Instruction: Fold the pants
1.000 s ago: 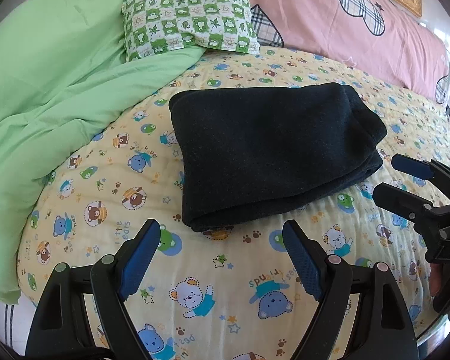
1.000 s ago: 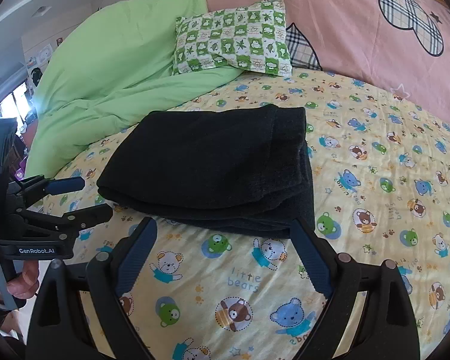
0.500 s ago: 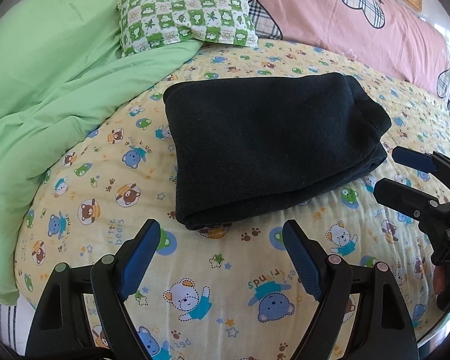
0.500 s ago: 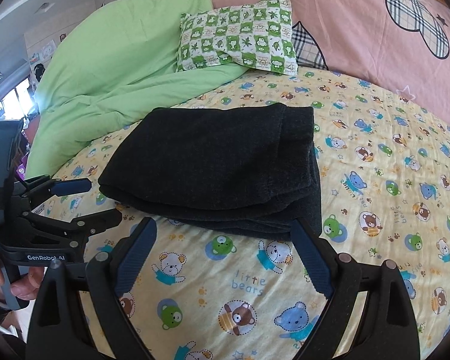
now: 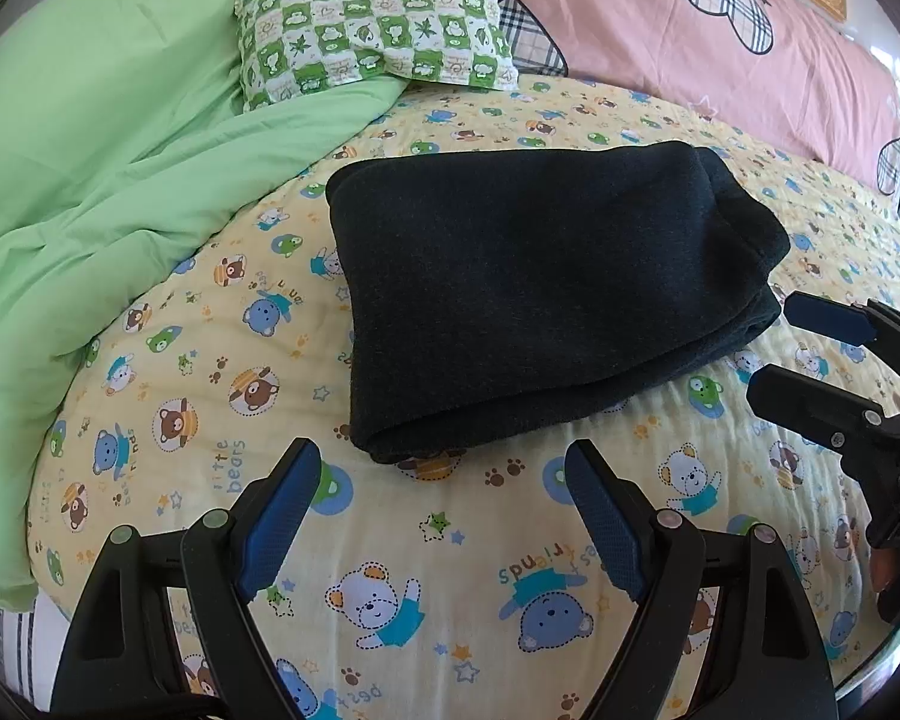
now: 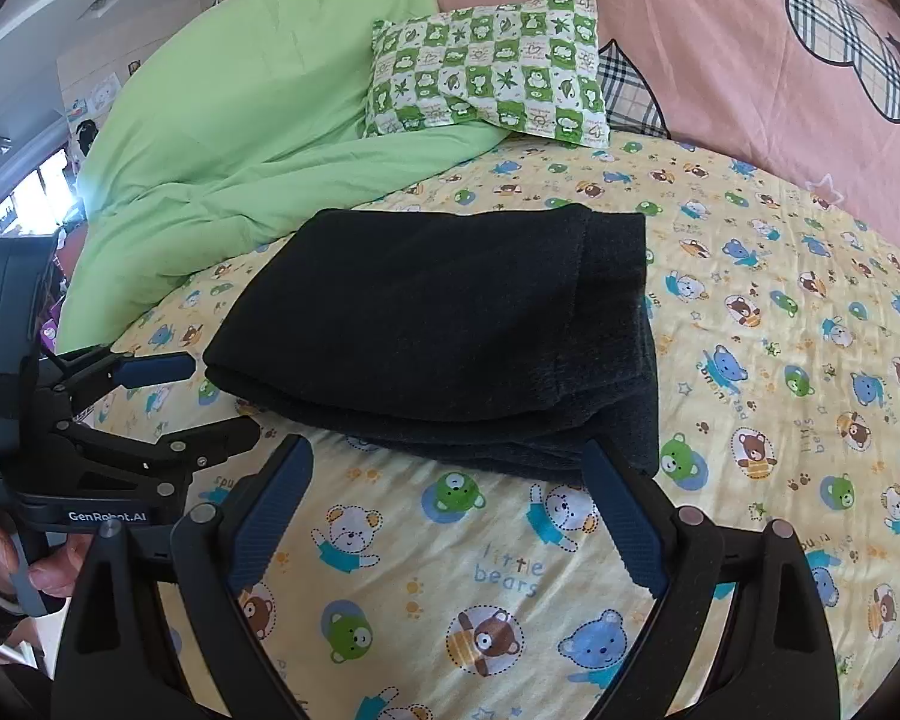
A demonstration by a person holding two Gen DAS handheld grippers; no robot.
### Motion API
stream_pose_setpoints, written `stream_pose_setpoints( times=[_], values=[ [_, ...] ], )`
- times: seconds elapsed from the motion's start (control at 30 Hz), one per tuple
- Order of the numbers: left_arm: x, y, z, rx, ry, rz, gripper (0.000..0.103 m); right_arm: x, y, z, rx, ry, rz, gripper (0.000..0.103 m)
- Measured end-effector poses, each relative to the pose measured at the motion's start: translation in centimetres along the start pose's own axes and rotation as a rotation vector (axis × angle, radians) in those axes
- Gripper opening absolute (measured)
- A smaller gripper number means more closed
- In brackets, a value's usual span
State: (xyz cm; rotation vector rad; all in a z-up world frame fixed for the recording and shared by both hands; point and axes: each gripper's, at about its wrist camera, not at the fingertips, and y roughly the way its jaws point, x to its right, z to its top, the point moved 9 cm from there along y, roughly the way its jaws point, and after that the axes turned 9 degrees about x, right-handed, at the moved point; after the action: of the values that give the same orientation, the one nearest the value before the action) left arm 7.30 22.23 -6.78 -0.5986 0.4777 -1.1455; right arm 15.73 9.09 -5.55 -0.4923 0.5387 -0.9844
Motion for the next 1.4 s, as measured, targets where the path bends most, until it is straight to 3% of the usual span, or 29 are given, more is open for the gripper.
stream_pose_setpoints(
  times=[1.4],
  values=[
    [-0.8, -0.6, 1.2, 0.005, -0.031, 0.001, 0.084, -0.7, 0.0, 1.1, 0.013, -0.018, 0.009, 0.092]
  ],
)
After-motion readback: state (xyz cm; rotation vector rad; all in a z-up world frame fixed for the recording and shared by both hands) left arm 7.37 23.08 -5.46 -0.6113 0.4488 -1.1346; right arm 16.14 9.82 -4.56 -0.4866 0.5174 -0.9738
